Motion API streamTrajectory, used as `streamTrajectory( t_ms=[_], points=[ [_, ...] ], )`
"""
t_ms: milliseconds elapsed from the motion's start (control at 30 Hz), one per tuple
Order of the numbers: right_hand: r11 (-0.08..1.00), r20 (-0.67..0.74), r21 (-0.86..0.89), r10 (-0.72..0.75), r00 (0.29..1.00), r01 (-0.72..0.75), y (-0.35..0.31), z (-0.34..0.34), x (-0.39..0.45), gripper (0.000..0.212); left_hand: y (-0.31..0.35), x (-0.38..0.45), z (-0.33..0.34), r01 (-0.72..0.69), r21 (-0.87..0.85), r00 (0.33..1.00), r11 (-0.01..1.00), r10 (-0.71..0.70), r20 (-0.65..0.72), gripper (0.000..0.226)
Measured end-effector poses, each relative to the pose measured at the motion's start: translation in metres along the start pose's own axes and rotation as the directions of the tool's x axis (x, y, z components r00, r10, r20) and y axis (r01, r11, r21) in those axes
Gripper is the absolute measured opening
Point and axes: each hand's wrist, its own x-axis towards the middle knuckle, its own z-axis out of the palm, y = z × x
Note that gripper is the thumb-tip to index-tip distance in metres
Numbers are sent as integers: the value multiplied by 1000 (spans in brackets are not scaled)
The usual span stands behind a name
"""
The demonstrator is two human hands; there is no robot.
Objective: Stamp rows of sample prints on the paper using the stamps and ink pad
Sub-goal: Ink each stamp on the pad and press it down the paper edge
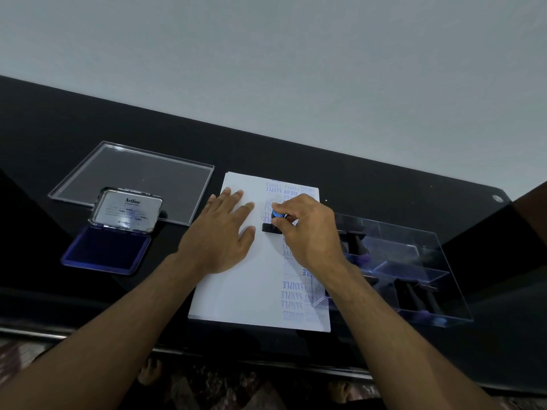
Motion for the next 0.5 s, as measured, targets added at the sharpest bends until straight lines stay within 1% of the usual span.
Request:
streamTrajectory(
  t_ms=[267, 500],
  points=[
    [1000, 6, -10, -10, 1000, 10, 0, 2, 0, 21, -1, 1, 0, -3, -3, 1000, 1000, 3, -1, 73],
    [997, 71, -79, -3, 997, 9, -1, -1, 4, 23, -2, 1, 2, -7, 2, 1000, 1000, 7, -14, 72]
  ],
)
